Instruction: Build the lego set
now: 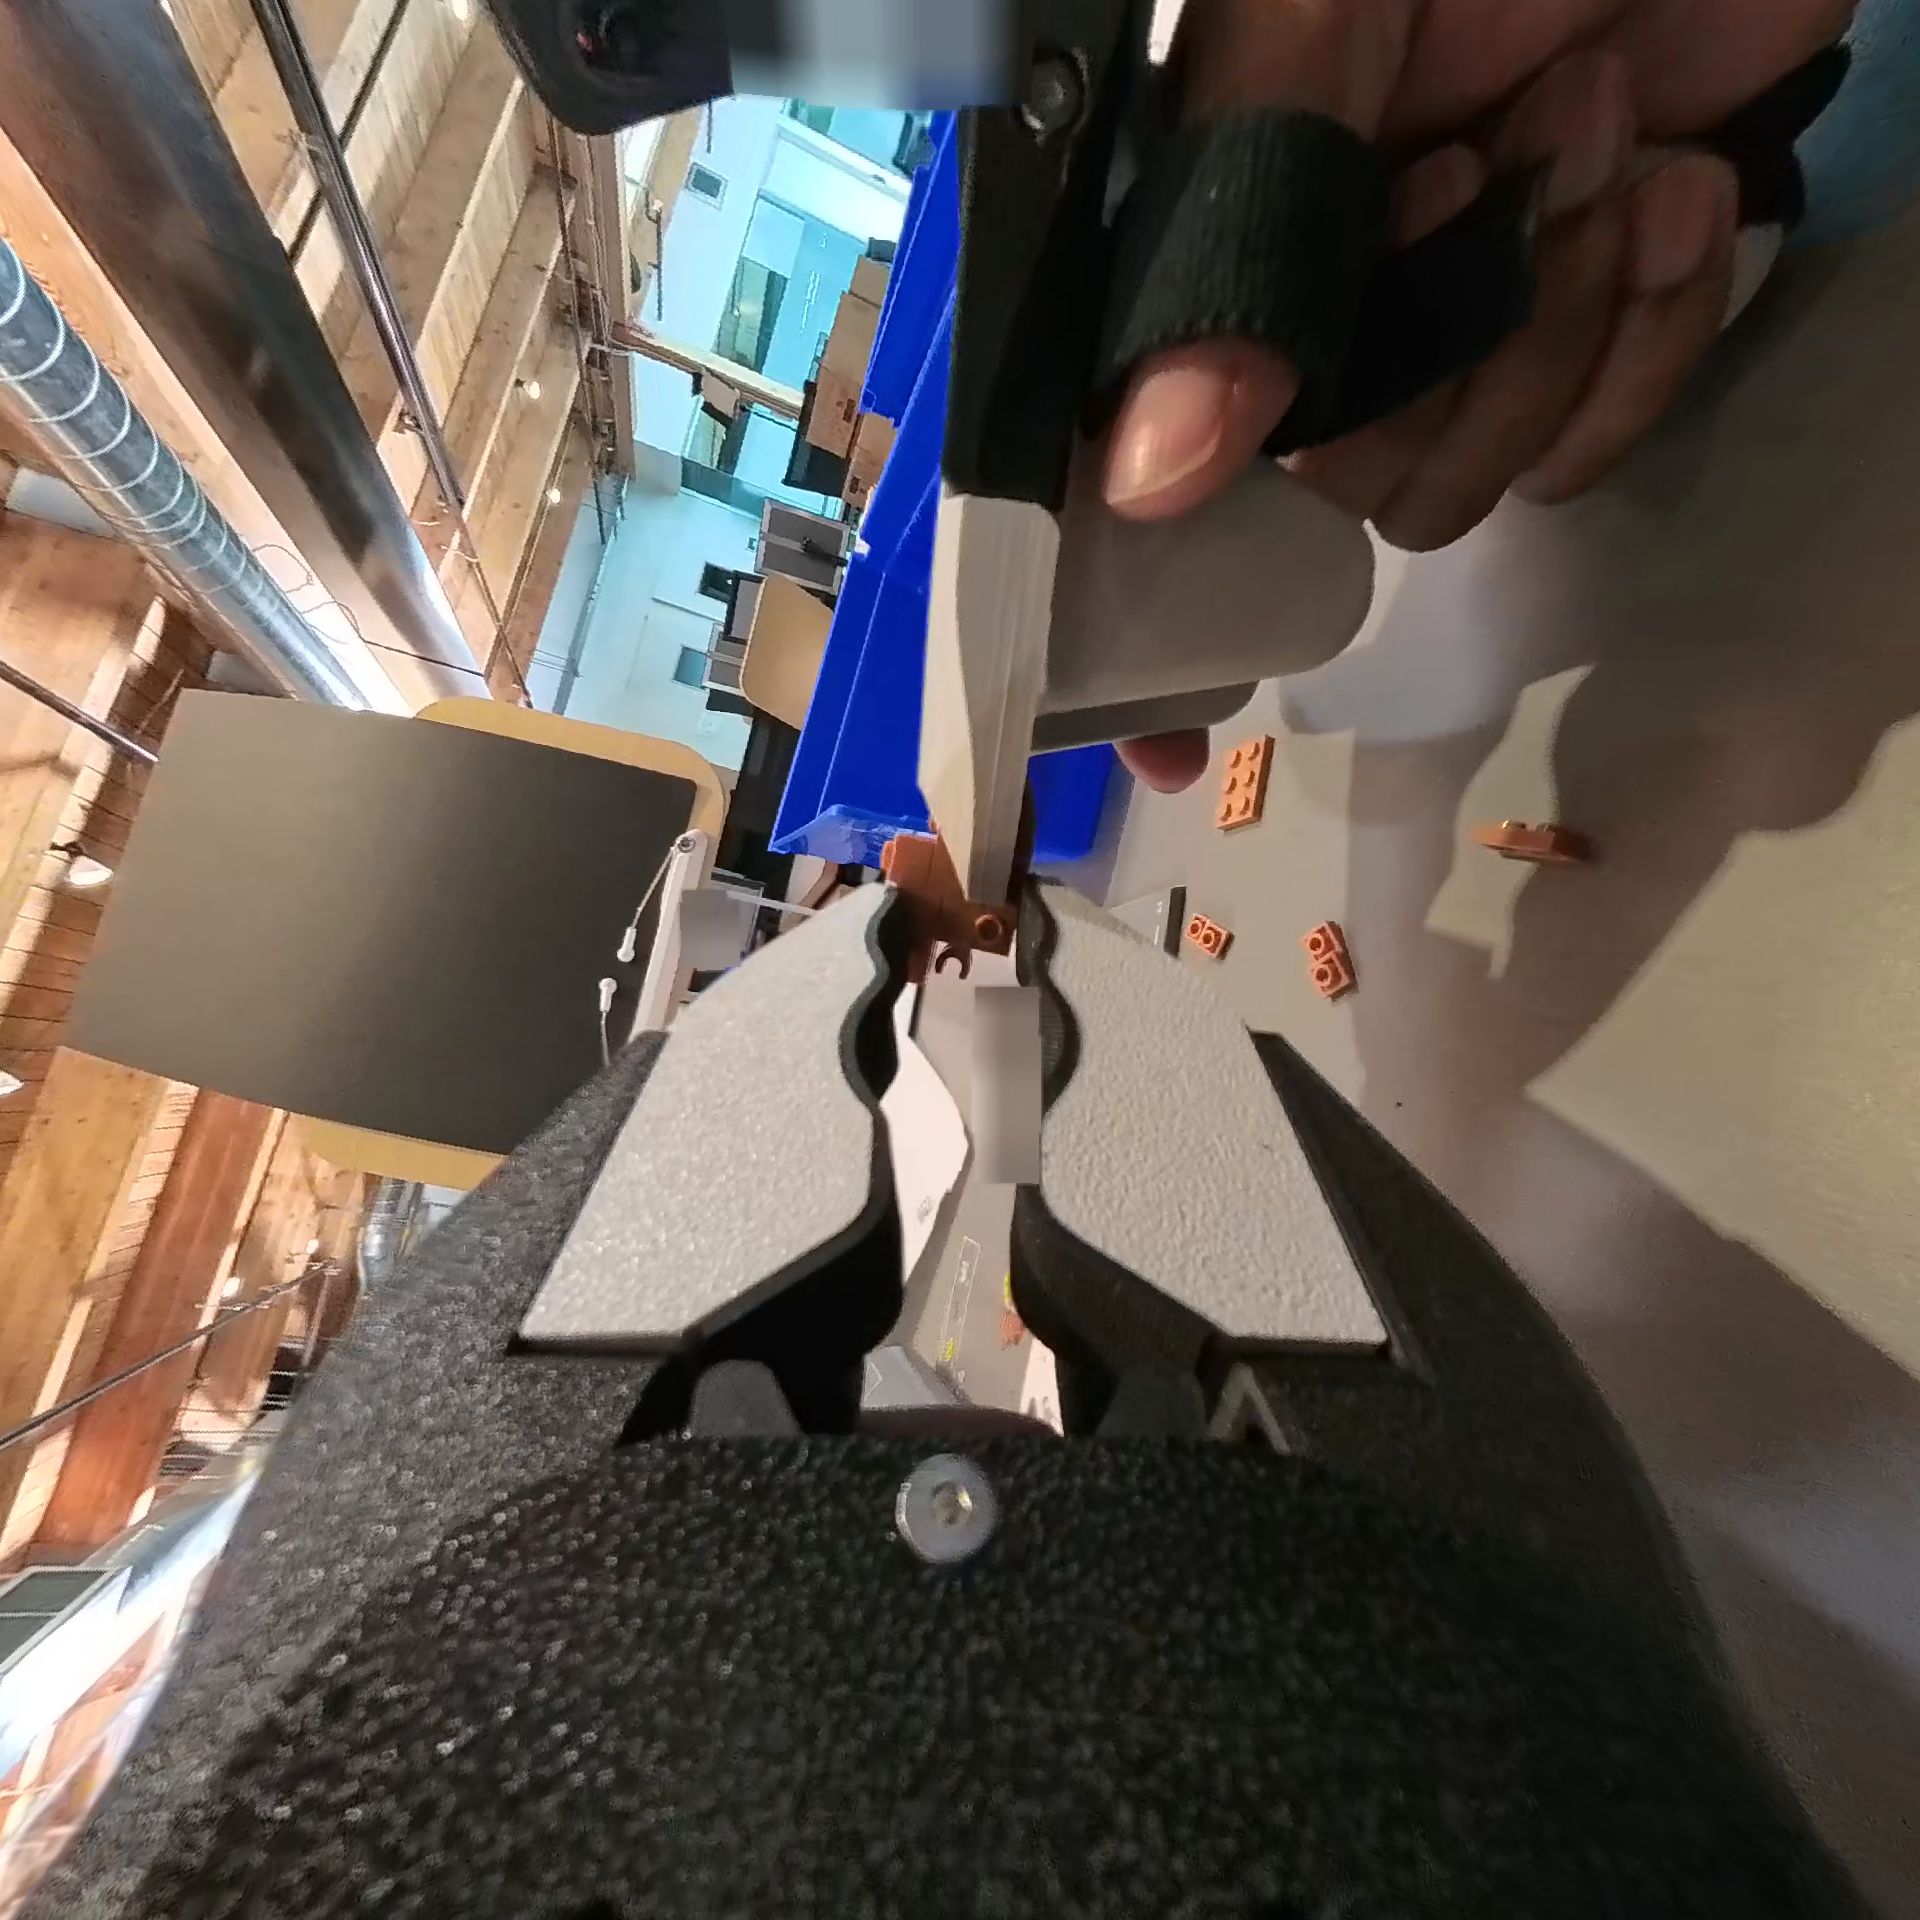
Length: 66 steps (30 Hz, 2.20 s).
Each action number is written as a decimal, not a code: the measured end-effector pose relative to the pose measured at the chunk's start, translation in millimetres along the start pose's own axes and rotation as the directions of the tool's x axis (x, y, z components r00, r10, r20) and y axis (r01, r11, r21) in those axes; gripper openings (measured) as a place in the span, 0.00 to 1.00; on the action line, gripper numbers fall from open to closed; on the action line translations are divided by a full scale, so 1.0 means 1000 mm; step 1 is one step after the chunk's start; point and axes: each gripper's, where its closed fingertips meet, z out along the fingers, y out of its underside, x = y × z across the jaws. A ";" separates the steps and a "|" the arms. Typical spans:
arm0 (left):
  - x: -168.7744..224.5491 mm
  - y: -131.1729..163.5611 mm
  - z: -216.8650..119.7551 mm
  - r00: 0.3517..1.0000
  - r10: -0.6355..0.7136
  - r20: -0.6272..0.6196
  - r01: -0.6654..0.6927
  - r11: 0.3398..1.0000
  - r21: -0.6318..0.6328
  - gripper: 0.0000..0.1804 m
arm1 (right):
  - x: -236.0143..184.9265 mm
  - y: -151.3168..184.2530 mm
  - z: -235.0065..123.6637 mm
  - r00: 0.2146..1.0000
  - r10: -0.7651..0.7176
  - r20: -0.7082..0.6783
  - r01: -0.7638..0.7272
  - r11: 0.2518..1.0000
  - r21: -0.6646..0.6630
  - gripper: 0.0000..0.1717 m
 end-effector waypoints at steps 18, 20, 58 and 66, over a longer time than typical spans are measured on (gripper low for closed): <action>0.000 -0.001 0.001 0.998 -0.064 0.003 0.064 0.997 0.052 0.18 | 0.005 0.001 0.000 0.992 0.120 0.040 -0.120 0.993 0.007 0.10; 0.003 -0.002 0.002 1.000 -0.017 0.006 0.017 0.999 0.048 0.17 | 0.003 0.003 0.002 0.994 0.104 0.038 -0.103 0.995 -0.005 0.10; 0.004 -0.009 -0.018 0.492 -0.688 -0.533 0.833 0.551 0.057 0.23 | -0.010 0.005 -0.006 0.979 -0.150 0.142 0.155 0.988 -0.027 0.10; 0.015 -0.020 -0.029 0.456 -0.619 -0.640 0.832 0.552 0.059 0.13 | -0.022 0.012 -0.010 0.951 -0.211 0.227 0.228 0.972 -0.053 0.11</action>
